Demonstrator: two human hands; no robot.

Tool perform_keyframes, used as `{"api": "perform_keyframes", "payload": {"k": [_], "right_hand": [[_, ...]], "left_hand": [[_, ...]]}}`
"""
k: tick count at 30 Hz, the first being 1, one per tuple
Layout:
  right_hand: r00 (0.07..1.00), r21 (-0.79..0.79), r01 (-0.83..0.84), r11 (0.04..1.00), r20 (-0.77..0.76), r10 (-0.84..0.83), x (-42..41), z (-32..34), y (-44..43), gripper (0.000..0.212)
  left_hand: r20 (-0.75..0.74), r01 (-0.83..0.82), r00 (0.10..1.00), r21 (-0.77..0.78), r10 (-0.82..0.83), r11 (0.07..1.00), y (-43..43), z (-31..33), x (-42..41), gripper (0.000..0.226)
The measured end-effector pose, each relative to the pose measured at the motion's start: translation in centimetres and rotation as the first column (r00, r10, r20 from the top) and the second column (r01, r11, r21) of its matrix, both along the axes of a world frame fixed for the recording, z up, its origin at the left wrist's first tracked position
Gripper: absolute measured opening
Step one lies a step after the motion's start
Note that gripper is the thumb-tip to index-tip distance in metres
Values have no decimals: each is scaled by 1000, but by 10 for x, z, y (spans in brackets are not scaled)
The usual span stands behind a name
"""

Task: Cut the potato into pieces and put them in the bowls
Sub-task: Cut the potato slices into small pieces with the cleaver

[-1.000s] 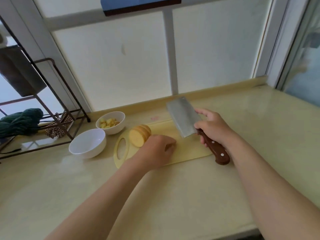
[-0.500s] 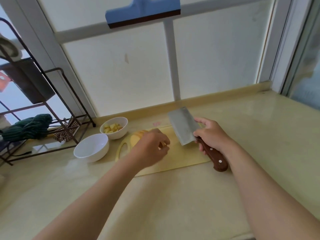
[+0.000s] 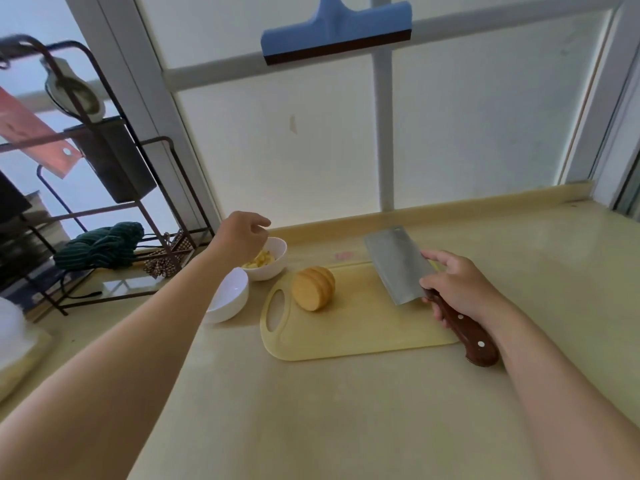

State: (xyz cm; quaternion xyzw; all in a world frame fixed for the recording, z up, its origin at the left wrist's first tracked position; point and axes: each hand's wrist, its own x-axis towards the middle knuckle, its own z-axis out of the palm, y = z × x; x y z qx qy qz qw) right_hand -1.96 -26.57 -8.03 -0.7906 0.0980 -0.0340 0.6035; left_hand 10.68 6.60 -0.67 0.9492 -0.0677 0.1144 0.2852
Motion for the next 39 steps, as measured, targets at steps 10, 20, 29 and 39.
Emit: {"api": "perform_keyframes", "payload": {"k": [10,20,29,39], "right_hand": [[1000,-27,-20,999,-17,20,-3,0,3,69],[998,-46,-54,997,-16,54,-5,1,2,71],[998,-56,-64,996,-22,63,-3,-1,1,72],[998,-62,-65,996,-23,63,-2,-1,0,71]], "left_hand": [[-210,361,929,318,-306,877,-47,-13,-57,56],[-253,355,932,480,-261,802,-56,-37,-56,82],[-219,371,928,477,-301,796,-53,-37,-56,86],[-147,418,906,457,-397,785,-52,-33,-58,76]]}}
